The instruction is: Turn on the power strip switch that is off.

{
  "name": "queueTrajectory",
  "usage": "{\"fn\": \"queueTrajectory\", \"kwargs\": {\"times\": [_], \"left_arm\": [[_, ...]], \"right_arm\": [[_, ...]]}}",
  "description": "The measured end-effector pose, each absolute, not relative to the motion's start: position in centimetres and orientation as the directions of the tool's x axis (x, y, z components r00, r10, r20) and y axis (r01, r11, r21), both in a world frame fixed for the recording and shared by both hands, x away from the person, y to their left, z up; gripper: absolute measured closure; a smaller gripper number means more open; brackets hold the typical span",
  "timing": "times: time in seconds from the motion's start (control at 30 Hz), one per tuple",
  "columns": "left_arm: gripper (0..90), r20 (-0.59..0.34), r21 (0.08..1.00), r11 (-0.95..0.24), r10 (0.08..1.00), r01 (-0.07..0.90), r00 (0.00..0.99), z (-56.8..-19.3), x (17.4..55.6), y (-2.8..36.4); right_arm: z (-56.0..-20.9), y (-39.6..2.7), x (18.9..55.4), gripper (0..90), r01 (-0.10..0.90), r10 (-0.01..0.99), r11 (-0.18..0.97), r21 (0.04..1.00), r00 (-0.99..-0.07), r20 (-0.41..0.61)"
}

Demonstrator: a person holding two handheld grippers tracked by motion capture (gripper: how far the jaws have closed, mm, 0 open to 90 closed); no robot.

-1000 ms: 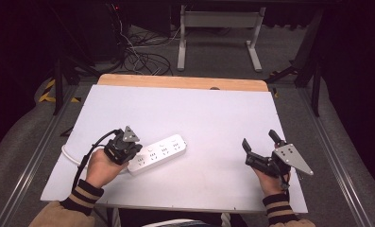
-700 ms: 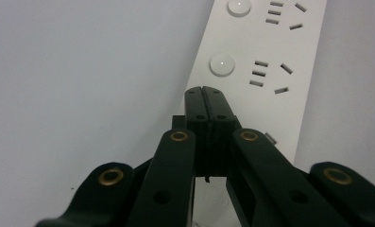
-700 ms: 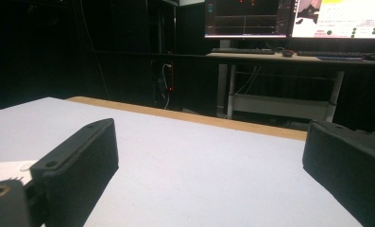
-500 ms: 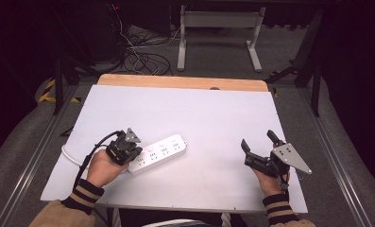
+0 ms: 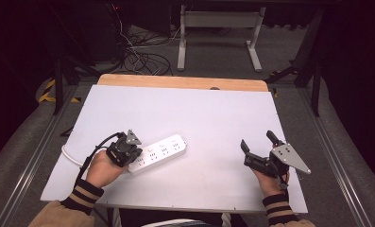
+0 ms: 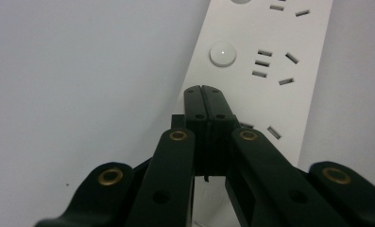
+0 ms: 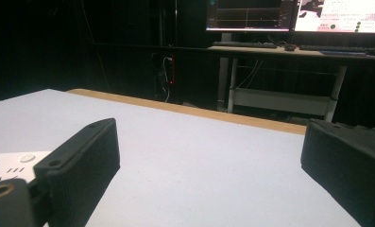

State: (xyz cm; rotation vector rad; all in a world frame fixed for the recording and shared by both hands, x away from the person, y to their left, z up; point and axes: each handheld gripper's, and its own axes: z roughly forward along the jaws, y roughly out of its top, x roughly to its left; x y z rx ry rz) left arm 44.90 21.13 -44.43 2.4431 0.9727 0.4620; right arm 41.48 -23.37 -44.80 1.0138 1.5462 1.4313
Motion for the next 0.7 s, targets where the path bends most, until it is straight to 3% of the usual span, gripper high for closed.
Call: {"fn": "queueTrajectory", "kwargs": {"times": [0.7], "left_arm": [[90.0,0.102,0.537,-0.632,0.707,0.559,0.700,-44.48,45.20,21.51]], "right_arm": [[-44.83,-23.38,41.47,5.9,0.048,0.928,0.052,0.997,-0.373,-0.030]]}}
